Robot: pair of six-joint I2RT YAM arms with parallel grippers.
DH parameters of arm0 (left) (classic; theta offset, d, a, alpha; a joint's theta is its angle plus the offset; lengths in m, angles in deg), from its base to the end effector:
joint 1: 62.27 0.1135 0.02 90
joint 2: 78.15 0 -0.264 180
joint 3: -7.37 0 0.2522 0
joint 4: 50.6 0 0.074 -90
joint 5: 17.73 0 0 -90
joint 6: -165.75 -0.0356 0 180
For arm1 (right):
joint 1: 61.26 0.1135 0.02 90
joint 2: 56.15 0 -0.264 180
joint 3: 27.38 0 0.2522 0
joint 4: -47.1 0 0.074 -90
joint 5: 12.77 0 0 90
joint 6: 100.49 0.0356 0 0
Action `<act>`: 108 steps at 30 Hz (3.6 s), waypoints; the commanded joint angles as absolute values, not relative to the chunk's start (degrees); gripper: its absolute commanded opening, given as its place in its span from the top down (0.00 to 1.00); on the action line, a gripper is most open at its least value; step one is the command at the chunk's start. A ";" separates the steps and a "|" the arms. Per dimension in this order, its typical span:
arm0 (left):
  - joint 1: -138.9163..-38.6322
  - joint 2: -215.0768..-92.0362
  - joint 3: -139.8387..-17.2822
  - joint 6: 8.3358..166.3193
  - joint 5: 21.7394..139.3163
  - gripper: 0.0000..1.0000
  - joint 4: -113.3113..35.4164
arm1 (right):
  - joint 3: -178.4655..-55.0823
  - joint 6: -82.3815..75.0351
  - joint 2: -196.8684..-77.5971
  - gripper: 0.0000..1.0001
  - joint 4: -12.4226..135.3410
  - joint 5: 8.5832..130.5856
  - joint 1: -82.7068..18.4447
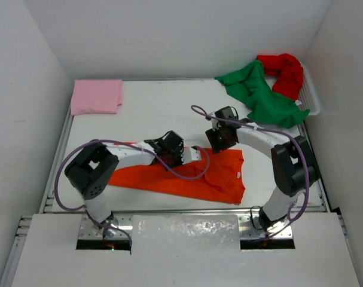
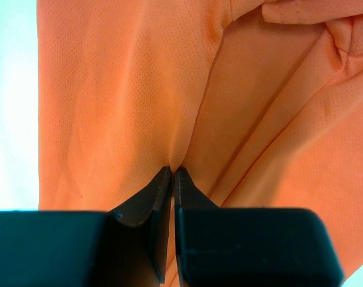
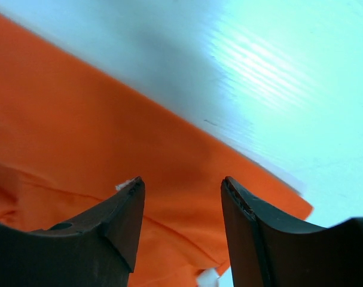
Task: Fold and stack the t-shirts
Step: Fold the other side of the tshirt into a rectangle, then rotate the tshirt 80 degrees
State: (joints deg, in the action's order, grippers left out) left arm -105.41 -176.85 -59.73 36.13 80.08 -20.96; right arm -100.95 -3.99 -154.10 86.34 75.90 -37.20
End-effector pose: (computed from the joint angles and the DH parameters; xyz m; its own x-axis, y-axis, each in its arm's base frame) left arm 0.2355 -0.2273 0.1465 -0.0303 0.8942 -0.4466 0.9665 0.1402 0.2151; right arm 0.3055 0.1373 0.1727 -0.8600 -0.2600 -0.4391 -0.3217 0.9442 0.0710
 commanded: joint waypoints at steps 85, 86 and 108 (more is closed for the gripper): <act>-57.79 -162.53 -52.80 9.64 88.97 0.73 2.27 | -98.18 7.79 -159.07 0.62 83.01 80.83 -51.85; -57.79 -162.26 -52.80 9.83 88.62 0.78 1.92 | -98.27 7.79 -159.33 0.64 82.84 80.83 -51.85; -59.11 -161.29 -53.50 9.82 84.93 0.55 7.28 | -98.18 7.27 -160.48 0.70 82.66 80.13 -52.47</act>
State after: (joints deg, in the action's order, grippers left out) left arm -58.59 -161.06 -52.74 8.79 86.31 7.82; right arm -98.28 7.64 -159.09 83.69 79.62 -52.02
